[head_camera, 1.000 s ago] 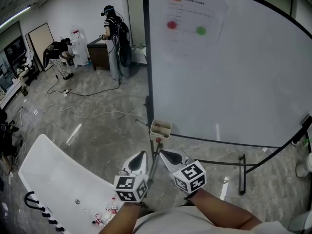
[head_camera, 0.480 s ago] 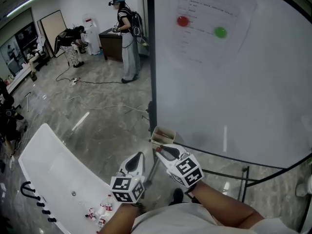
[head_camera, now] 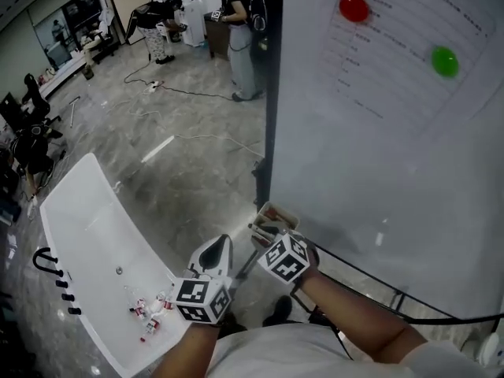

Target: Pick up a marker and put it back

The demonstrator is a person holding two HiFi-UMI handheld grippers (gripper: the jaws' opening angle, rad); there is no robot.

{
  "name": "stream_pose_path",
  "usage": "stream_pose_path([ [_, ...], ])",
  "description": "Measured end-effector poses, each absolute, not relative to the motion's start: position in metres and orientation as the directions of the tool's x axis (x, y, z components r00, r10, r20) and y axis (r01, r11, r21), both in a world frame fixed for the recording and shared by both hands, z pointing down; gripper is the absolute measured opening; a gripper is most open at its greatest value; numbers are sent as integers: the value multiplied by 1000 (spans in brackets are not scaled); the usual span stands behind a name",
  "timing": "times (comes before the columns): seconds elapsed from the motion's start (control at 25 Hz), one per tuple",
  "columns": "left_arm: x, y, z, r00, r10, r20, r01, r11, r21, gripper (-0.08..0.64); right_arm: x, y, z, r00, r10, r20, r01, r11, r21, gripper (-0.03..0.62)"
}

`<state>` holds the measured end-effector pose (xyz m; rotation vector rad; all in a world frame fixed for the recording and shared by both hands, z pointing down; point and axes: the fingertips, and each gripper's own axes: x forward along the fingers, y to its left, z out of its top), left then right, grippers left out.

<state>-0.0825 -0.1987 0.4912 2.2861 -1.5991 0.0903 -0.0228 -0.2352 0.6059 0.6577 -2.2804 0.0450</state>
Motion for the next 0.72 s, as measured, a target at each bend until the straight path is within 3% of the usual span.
stream_pose_path([
  [0.44, -107, -212, 515, 370, -885, 283, -913, -292, 284, 5, -42, -262, 655, -437, -480, 761, -411, 859, 306, 106],
  [0.72, -112, -219, 517, 388, -879, 278, -903, -303, 304, 5, -42, -260, 654, -435, -508, 744, -434, 842, 320, 77],
])
